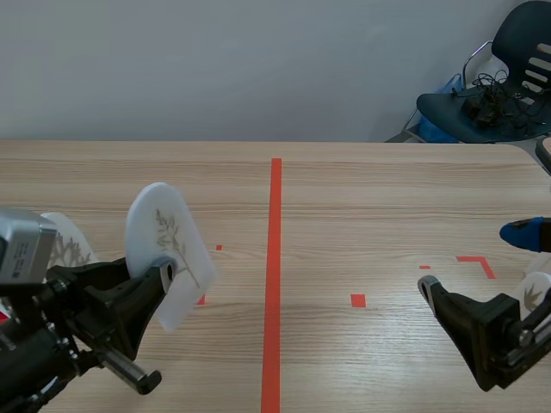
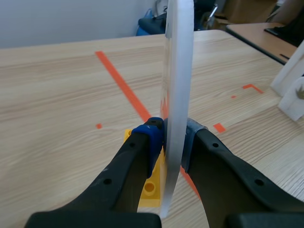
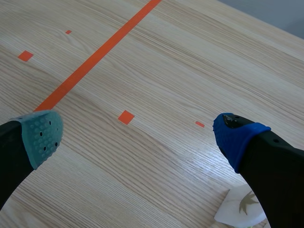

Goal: Do the leaf sorting experiment

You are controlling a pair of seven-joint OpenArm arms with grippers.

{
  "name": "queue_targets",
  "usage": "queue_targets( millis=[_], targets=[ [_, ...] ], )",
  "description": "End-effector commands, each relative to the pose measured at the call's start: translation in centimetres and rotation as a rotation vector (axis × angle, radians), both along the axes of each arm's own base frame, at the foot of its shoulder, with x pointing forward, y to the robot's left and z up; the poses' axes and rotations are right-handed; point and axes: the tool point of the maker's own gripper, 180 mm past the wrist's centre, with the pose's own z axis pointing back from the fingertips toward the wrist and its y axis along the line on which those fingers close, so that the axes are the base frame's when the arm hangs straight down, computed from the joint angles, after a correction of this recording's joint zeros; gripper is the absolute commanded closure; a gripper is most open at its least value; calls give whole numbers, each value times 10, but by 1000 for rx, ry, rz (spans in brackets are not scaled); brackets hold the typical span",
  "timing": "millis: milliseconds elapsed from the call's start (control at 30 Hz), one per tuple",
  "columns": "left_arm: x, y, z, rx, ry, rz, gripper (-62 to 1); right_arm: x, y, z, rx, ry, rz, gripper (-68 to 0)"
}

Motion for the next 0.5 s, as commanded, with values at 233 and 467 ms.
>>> queue_targets(
  millis=[233, 467],
  targets=[
    [13, 38, -8, 49, -3, 148, -55, 6, 0, 11, 8, -40, -2, -679],
    [35, 63, -30, 92, 13, 262, -55, 6, 0, 11, 8, -40, -3, -679]
  ],
)
